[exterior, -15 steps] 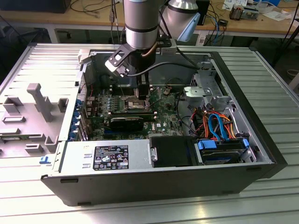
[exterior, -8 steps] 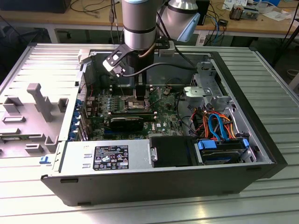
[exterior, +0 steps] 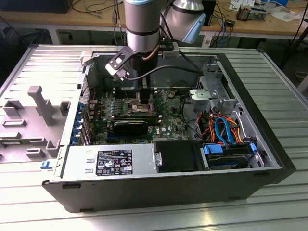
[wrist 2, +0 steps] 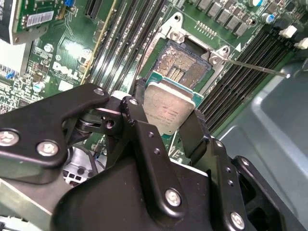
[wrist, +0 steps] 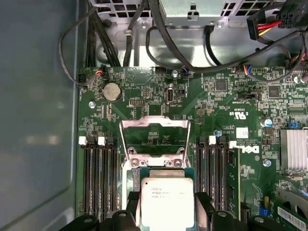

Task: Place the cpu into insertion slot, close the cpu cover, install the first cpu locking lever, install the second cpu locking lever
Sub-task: 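Place the cpu into insertion slot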

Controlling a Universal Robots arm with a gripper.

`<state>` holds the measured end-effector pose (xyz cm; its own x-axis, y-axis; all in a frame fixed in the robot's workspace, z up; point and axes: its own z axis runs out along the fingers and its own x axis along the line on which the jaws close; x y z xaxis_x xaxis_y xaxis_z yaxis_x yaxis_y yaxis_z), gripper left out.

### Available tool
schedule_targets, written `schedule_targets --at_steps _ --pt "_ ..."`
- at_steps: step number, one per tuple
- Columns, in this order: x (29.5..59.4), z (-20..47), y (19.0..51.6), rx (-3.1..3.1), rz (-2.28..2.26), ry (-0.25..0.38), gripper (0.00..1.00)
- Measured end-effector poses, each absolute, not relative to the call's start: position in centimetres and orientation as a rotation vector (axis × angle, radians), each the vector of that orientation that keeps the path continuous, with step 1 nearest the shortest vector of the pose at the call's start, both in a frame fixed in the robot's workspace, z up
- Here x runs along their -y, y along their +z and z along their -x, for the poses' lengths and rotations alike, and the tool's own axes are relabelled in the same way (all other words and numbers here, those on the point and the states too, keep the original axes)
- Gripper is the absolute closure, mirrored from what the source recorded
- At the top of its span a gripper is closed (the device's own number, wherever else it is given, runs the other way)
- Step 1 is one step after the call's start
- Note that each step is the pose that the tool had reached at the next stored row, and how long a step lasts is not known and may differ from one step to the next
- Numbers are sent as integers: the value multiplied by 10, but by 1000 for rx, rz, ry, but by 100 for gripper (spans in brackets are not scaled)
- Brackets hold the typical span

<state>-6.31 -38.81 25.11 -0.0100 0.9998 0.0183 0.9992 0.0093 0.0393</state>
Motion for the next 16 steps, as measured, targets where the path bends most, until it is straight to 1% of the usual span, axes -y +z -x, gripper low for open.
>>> schedule_targets --at_steps 16 --pt "388 93 249 -2221 -2200 64 46"
